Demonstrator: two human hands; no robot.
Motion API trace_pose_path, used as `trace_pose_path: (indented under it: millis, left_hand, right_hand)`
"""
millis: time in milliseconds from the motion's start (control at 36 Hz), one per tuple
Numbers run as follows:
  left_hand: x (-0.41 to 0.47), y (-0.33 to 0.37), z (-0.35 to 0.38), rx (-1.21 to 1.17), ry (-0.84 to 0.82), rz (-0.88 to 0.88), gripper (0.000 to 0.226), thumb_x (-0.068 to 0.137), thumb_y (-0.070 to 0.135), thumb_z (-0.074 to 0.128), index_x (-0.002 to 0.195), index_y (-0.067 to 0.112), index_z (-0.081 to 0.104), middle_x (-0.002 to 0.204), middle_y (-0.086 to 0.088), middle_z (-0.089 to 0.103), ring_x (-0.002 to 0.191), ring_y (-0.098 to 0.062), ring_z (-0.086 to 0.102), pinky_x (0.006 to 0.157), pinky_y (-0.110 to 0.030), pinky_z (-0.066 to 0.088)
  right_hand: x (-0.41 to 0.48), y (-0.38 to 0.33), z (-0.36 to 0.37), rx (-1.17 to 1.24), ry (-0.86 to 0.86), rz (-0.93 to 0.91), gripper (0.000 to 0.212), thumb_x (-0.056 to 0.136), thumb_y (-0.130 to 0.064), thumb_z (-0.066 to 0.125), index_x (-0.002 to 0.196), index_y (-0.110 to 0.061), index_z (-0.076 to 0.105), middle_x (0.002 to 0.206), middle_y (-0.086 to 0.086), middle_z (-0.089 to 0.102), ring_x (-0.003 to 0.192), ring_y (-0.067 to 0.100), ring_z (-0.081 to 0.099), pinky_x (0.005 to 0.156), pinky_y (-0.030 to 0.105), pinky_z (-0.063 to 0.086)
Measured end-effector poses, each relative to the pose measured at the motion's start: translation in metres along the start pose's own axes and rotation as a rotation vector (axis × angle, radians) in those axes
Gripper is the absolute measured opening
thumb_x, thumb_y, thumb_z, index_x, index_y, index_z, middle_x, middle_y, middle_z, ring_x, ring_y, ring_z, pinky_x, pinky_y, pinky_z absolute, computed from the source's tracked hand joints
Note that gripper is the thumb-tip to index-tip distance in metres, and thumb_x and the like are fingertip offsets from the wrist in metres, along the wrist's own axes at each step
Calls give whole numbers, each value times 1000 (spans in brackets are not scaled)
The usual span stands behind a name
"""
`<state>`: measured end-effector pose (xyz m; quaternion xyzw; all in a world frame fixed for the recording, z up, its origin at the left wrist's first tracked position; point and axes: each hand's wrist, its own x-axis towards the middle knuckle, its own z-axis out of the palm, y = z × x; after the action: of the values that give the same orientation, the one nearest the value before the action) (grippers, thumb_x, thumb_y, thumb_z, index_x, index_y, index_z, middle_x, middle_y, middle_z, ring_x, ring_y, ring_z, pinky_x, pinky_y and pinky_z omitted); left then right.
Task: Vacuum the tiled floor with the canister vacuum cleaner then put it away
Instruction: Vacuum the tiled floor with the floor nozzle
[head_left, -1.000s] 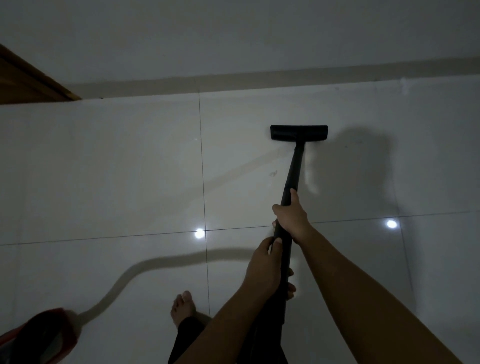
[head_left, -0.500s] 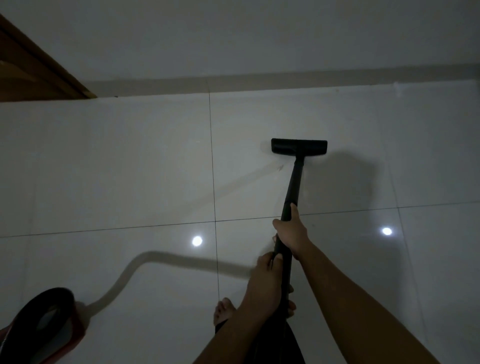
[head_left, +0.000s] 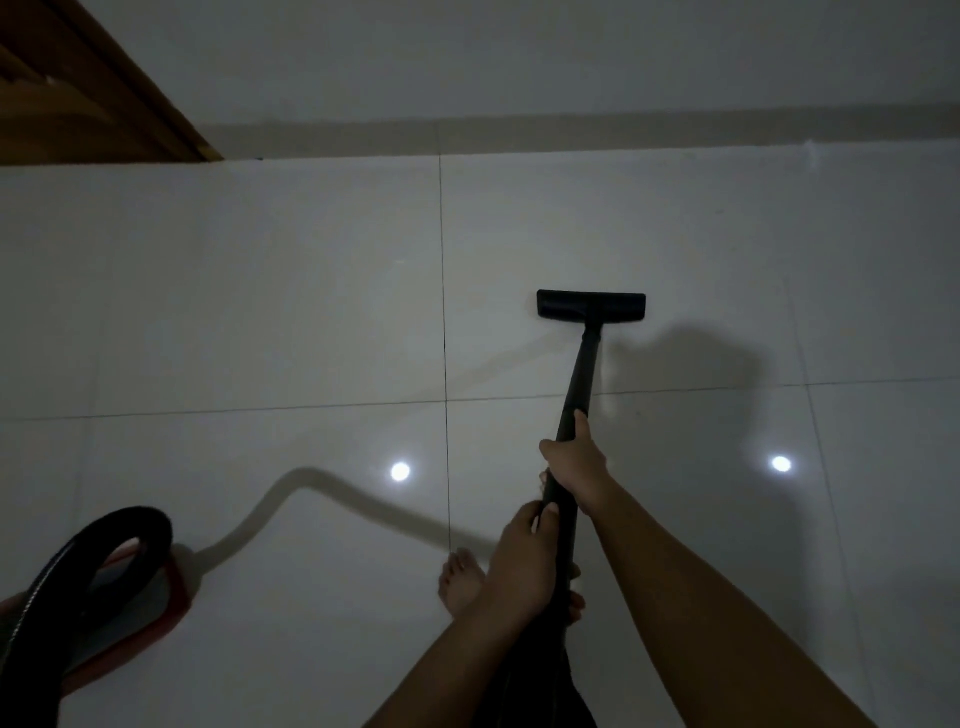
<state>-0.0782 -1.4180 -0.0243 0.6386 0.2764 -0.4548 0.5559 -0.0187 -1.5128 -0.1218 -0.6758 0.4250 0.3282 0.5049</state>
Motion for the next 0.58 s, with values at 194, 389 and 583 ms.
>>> trace_pose_path:
  millis: [194,389,583]
  left_hand:
    - [-23,-29,18,3,30,-29,34,102,34,29,127,19,46,71,-8,58,33,-9,52,37,-18,47]
    - [-33,-57,34,-21,38,-22,31,101,34,32,122,21,50,78,-14,60,40,-15,53,35,-20,47]
    - [-39,-91,43,7,-12,-42,40,101,35,31,135,17,41,86,-20,58,42,-18,54,36,-20,45]
  right_hand:
    - [-19,35,-4,-11,9,32,79,93,-10,49,152,-36,4,115,22,60,60,21,57,48,26,46]
    - [-28,69,-14,-13,65,23,78,92,-11,51,152,-33,6,114,24,61,56,21,57,50,28,48]
    - [-45,102,-20,-19,91,7,78,92,-12,49,152,-31,5,117,23,58,59,20,57,58,31,52]
